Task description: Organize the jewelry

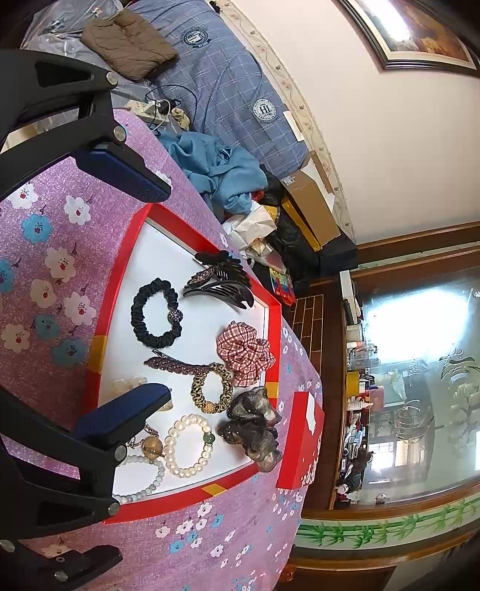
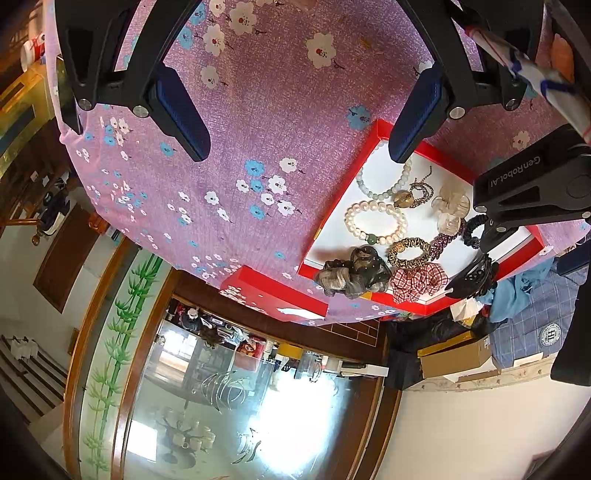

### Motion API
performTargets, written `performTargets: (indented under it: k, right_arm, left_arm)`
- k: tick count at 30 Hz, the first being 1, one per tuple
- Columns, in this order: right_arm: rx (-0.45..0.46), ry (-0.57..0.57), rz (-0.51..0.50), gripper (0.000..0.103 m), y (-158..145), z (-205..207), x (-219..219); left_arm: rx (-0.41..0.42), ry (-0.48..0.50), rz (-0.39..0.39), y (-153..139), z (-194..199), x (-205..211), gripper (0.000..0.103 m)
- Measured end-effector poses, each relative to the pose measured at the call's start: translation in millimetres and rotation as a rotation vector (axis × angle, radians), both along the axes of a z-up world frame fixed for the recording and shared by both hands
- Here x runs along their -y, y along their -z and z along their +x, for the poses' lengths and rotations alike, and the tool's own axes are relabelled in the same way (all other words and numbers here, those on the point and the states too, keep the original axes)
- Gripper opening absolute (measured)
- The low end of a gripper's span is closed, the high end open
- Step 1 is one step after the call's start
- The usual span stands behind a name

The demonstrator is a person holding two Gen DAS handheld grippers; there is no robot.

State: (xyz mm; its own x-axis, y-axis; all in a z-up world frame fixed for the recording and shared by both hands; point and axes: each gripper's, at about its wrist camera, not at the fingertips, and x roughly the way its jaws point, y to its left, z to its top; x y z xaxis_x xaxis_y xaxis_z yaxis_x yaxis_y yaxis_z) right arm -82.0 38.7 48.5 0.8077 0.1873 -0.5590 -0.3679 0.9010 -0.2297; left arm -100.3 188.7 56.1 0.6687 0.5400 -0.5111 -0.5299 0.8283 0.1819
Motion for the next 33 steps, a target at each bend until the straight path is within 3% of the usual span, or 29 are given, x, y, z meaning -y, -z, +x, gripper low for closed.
performTargets:
  k: [33]
  right_arm:
    - [0.0, -0.001, -0.006, 0.099, 1.4, -0.5, 0.7]
  left_arm:
    - [0.0, 0.0, 0.002, -0.3, 0.0, 0.3, 0.098]
